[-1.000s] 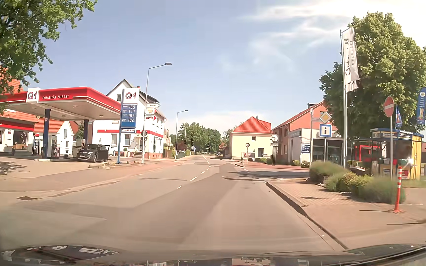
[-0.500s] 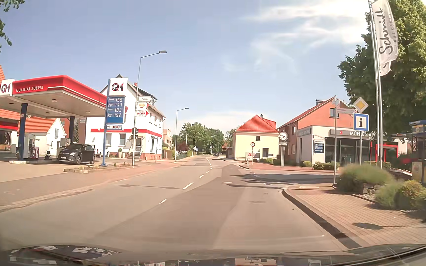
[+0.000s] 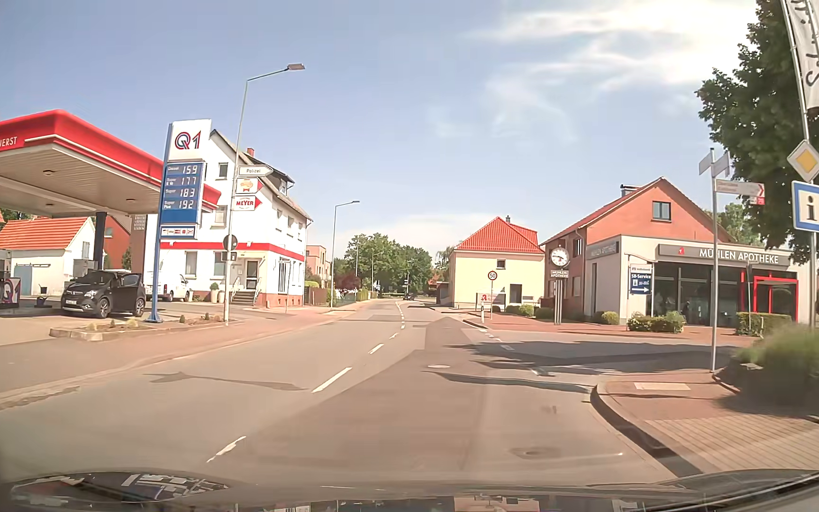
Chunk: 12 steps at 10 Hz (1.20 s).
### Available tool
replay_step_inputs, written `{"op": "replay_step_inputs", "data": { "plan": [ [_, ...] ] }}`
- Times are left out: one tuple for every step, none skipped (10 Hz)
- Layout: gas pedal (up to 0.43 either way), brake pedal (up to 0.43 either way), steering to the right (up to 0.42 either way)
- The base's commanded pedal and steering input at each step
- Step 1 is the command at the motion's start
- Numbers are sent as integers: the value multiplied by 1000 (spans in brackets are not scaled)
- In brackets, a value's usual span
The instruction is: Follow the waypoints while adhering to traffic rules and regulations
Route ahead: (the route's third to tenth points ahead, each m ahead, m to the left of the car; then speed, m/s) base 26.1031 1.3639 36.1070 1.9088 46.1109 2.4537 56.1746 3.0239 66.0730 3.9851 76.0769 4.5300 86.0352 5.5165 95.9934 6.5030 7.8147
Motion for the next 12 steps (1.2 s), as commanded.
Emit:
{"op": "replay_step_inputs", "data": {
  "plan": [
    [118,0,0],
    [118,0,-1],
    [118,0,-4],
    [118,0,-4],
    [118,0,-4],
    [118,0,-4],
    [118,0,-3],
    [110,0,-3],
    [118,0,-3],
    [130,0,-3],
    [169,0,-4],
    [177,0,-4]
  ]
}}
